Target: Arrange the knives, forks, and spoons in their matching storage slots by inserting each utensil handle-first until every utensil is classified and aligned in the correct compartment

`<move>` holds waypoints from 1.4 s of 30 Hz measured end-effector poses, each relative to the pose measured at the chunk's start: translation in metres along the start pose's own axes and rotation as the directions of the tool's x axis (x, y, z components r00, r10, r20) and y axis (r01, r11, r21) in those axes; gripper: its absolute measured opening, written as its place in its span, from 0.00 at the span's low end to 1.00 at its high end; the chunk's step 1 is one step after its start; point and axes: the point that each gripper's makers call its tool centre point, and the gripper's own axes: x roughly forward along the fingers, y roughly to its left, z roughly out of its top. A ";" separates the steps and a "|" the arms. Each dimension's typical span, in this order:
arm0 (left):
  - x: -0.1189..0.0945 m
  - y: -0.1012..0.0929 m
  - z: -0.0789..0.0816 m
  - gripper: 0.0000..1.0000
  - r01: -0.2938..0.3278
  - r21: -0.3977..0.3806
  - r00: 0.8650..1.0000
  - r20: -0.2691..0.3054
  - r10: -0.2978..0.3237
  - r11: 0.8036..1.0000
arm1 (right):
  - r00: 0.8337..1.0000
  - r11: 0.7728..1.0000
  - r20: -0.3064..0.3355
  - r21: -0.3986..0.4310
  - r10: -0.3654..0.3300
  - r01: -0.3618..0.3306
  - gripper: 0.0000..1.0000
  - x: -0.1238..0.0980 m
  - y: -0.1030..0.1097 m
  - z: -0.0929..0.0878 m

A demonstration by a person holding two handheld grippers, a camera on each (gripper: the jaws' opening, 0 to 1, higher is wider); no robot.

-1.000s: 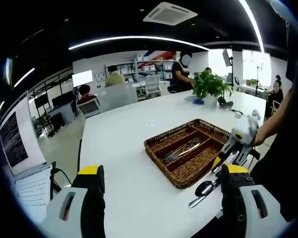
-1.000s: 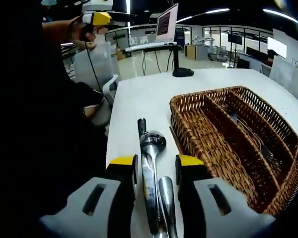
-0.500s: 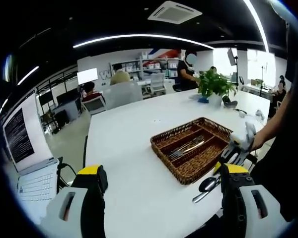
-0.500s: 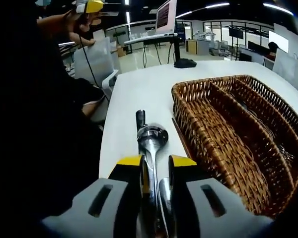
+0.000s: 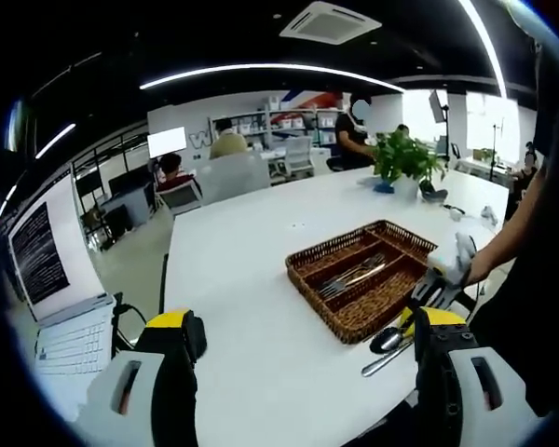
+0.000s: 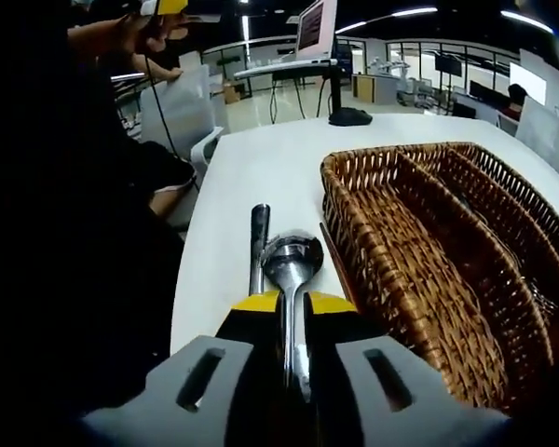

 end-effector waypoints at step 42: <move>0.022 -0.010 0.013 0.99 0.021 -0.011 0.998 0.058 -0.020 1.000 | 0.994 0.991 -0.077 -0.105 0.076 -0.084 0.01 -0.040 0.008 0.036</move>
